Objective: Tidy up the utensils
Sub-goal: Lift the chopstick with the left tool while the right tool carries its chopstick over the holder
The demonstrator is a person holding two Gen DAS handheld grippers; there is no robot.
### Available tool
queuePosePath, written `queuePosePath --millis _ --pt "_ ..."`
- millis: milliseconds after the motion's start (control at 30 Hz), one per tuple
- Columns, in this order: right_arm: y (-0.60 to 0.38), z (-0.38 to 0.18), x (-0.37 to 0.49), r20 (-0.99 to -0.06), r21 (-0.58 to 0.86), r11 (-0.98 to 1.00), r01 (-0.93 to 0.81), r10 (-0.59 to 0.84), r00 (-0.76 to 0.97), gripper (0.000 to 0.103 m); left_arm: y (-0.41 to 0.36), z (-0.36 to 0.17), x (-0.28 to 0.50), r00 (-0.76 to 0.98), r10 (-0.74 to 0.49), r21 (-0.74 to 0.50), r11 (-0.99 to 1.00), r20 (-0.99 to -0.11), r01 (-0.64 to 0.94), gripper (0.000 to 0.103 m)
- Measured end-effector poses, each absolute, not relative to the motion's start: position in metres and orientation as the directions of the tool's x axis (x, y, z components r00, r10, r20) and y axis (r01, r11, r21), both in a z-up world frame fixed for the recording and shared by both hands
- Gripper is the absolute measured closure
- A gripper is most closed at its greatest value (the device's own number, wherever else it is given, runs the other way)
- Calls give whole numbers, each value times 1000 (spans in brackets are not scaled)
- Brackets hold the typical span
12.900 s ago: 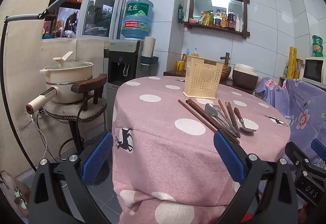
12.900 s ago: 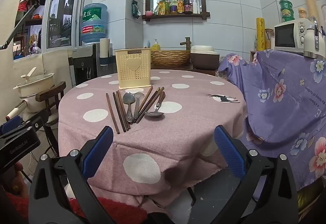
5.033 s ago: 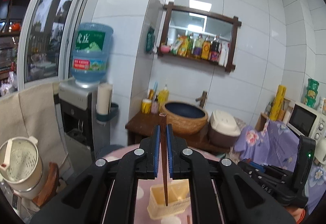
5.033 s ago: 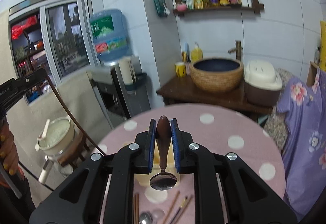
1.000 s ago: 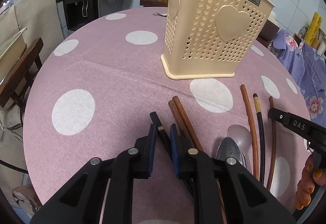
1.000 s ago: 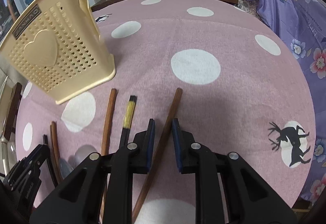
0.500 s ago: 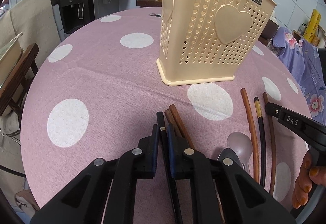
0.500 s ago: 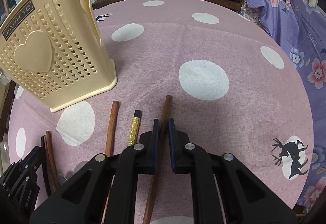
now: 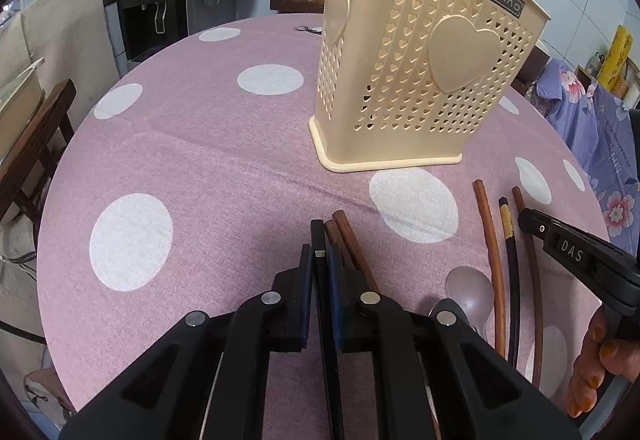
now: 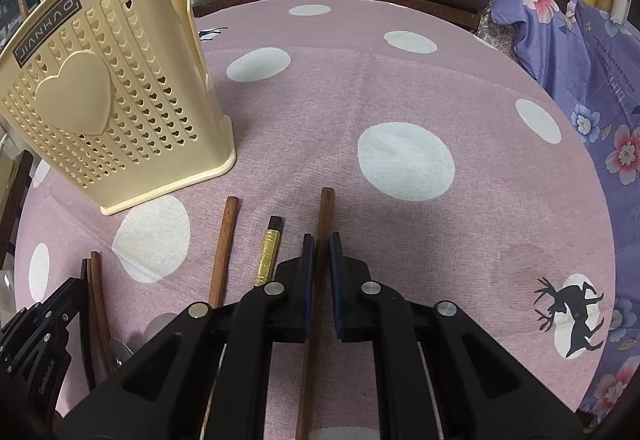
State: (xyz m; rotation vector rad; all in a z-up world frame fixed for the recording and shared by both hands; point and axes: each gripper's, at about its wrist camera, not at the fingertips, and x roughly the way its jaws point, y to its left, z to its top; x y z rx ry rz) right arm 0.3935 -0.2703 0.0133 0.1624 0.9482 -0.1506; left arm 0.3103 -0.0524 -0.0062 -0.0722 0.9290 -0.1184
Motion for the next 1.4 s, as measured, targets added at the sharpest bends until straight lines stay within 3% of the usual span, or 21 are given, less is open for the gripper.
queuePosePath --millis 433,833,1400 --pt "-275 55 371 -723 174 975 135 34 690 95 -36 25 307 657 -172 -175 983 -734 63 95" --pt "-278 149 322 -519 182 983 -21 114 847 95 -15 113 286 812 -206 -218 971 -546 100 95" --pt "-277 184 312 -482 180 980 -85 163 861 96 -2 154 272 869 -218 -225 966 -445 127 95"
